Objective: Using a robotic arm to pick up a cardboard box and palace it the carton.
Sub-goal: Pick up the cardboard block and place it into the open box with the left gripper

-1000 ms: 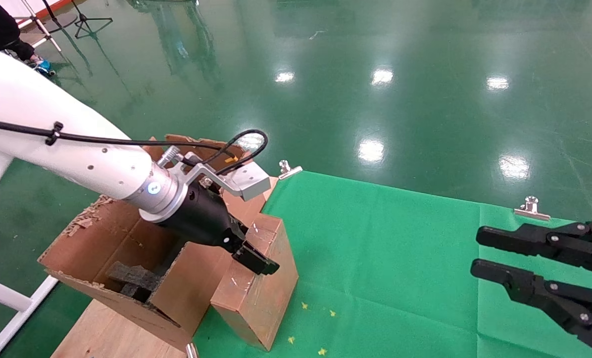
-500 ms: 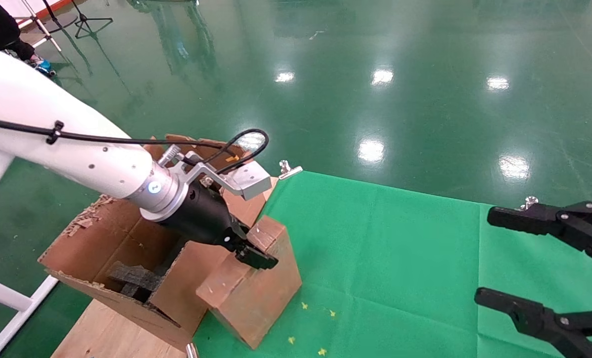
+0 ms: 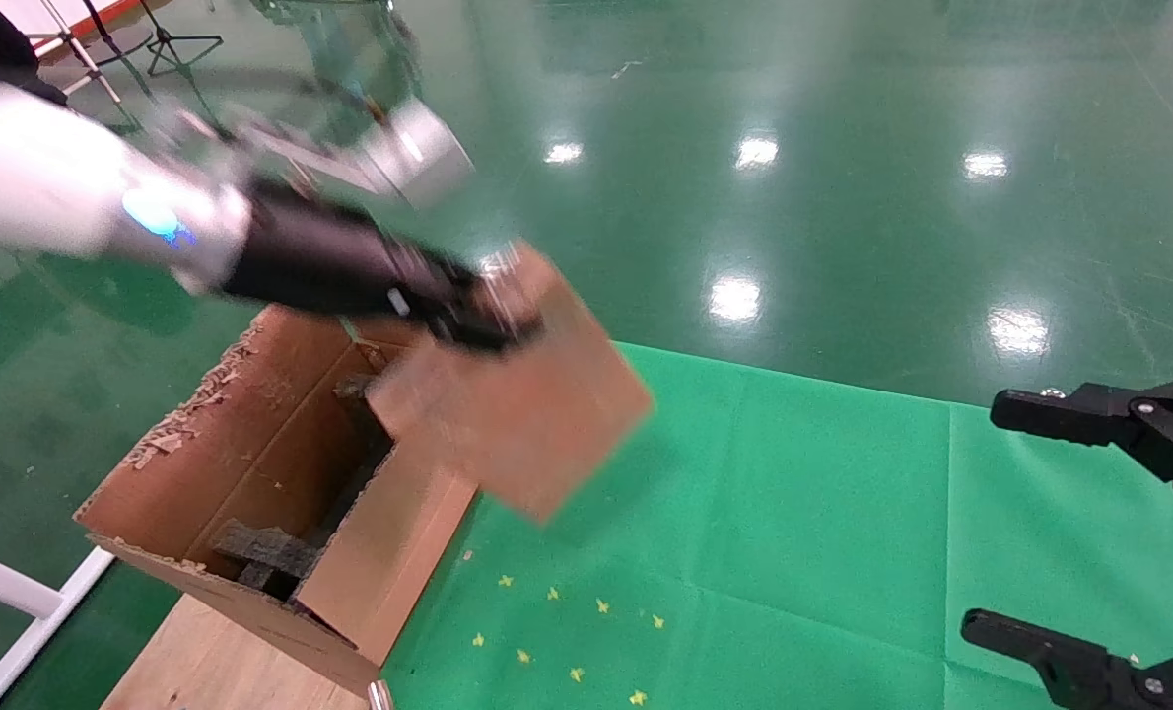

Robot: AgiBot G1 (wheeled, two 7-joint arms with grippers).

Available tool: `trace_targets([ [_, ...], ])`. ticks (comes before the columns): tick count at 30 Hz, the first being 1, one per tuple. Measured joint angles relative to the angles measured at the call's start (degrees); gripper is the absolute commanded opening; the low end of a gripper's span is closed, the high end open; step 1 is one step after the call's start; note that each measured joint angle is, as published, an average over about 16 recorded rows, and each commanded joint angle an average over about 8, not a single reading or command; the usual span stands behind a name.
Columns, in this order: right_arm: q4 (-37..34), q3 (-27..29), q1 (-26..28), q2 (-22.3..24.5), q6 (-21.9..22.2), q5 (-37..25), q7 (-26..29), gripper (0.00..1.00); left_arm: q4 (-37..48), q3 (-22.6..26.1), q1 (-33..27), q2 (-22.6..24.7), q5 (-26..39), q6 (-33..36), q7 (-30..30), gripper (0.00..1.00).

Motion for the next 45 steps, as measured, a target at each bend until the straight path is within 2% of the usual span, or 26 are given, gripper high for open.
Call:
trace_targets([
  [10,0.0,-0.01,0.0,0.0,0.0,0.01,-0.01,1.0,7.42,-0.86,-5.27,-5.09,6.1,0.26,7.88,0.0],
  [22,0.0,-0.03,0.01,0.01,0.01,0.02,-0.01,1.0,18.78,1.7,-1.95,-7.39,12.56,-4.09,15.77,0.0],
  [34,0.0,-0.04,0.01,0.02,0.02,0.03,-0.02,1.0,32.37,2.69,3.61,-5.44,12.78,-11.7,21.57,0.0],
  [45,0.0,-0.05,0.01,0.02,0.02,0.04,-0.03,1.0,46.54,4.38,6.76,0.45,14.8,-17.8,26.51,0.0],
])
